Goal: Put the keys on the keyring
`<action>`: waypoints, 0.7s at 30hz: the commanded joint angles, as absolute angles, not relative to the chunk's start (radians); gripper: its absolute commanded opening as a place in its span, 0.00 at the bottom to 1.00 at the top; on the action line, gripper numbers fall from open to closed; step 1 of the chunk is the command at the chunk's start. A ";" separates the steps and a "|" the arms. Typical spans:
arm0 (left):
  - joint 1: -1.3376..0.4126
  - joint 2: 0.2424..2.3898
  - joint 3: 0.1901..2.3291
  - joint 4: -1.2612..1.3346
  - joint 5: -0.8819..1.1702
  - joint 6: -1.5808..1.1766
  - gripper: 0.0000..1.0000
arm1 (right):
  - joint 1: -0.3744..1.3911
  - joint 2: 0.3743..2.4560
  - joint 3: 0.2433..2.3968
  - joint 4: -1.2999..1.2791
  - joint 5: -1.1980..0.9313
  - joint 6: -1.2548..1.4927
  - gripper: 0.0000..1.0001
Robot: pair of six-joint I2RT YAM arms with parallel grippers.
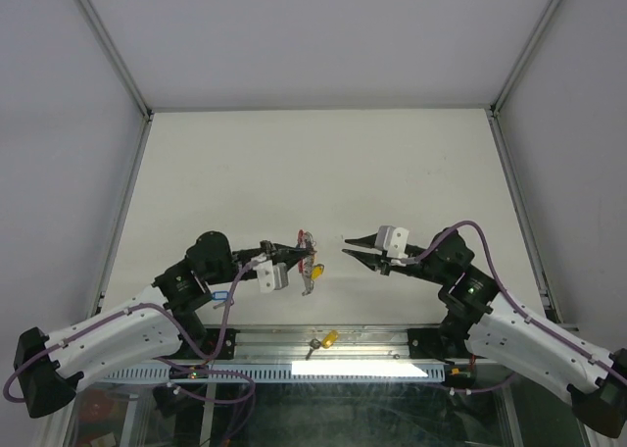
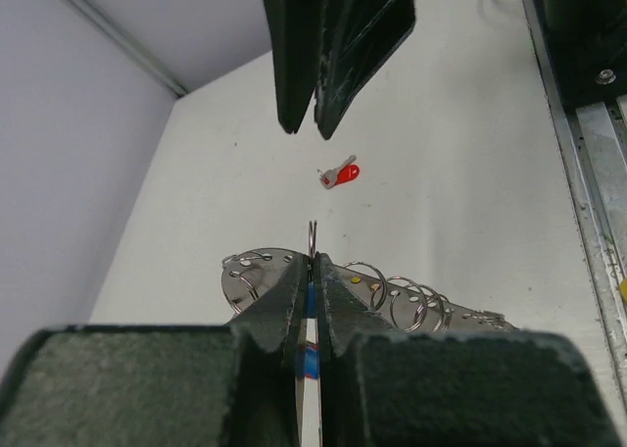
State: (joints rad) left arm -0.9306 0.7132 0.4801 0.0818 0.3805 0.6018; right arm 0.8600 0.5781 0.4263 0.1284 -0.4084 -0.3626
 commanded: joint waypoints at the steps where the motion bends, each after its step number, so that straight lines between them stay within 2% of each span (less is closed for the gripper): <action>1: -0.942 0.647 0.441 0.199 0.565 0.882 0.00 | 0.865 0.596 0.420 0.197 -0.427 -0.357 0.24; 13: -0.940 0.609 0.413 0.164 0.617 1.037 0.00 | 0.865 0.664 0.416 0.171 -0.482 -0.397 0.23; 21: -0.940 0.594 0.455 0.175 0.386 0.832 0.00 | 0.865 0.823 0.553 -0.015 -0.334 -0.270 0.27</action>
